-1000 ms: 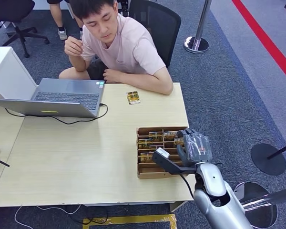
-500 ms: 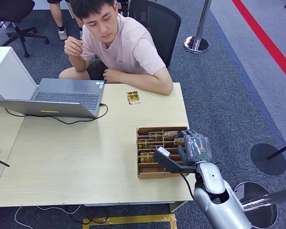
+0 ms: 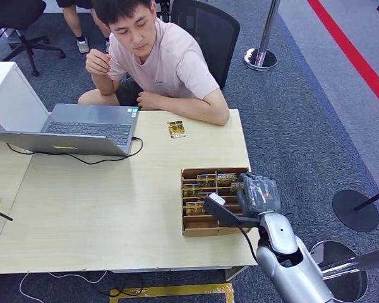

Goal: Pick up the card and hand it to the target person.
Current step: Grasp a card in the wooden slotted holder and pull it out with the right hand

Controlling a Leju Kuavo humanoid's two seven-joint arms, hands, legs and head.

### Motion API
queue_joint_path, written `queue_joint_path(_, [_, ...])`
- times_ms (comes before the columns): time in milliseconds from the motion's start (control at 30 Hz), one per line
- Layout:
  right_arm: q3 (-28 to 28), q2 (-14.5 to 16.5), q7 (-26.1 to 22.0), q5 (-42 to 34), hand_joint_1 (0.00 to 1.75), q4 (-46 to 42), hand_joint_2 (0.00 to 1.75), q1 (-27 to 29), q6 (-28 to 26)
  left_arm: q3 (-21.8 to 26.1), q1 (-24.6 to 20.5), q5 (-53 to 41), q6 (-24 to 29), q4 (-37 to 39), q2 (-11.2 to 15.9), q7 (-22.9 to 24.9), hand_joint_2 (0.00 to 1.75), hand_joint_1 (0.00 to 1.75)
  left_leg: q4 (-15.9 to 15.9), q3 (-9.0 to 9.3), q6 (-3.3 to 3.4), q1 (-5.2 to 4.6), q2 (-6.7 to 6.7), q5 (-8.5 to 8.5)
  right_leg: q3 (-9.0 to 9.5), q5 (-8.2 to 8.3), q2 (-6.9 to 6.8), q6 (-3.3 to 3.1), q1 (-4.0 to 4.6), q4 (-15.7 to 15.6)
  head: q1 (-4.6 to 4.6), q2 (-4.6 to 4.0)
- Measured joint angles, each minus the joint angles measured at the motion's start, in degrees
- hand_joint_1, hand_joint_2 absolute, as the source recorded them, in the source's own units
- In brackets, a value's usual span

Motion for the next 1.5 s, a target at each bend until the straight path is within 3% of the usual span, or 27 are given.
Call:
queue_joint_path(133, [0.0, 0.0, 0.1, 0.0, 1.37, 0.0, 1.75, -0.1, 0.1, 0.0, 0.0, 0.0, 0.0, 0.0, 0.0, -0.2, 0.0, 0.0, 0.0, 0.0, 0.0, 0.0, 0.0, 0.0, 0.0, 0.0, 0.0, 0.0, 0.0, 0.0, -0.01, 0.0])
queue_joint_path(267, [0.0, -0.1, 0.1, -0.1, 1.52, 0.0, 1.75, -0.1, 0.1, 0.0, 0.0, -0.1, 0.0, 0.0, 0.0, -0.9, 1.75, 0.0, 0.0, 0.0, 0.0, 0.0, 0.0, 0.0, 0.0, 0.0, 0.0, 0.0, 0.0, 0.0, -0.01, -0.01])
queue_joint_path(1333, [0.0, -0.3, -3.5, -4.3, 1.52, -1.5, 1.75, -0.3, -2.4, 0.0, 0.0, -0.3, 0.3, 0.0, 0.0, -2.1, 1.75, 0.0, 0.0, -0.01, 0.0, 0.0, 0.0, 0.0, -0.01, 0.0, 0.0, 0.0, 0.0, 0.0, -0.01, 0.0])
queue_joint_path(1500, [-0.1, -0.3, -4.9, -4.3, 1.52, -2.5, 1.75, -0.3, -5.4, 0.0, 0.0, -0.3, 0.3, 0.0, 0.0, -2.1, 1.75, 0.0, 0.0, -0.01, 0.0, 0.0, 0.0, 0.0, -0.01, 0.0, 0.0, 0.0, 0.0, 0.0, -0.01, 0.0])
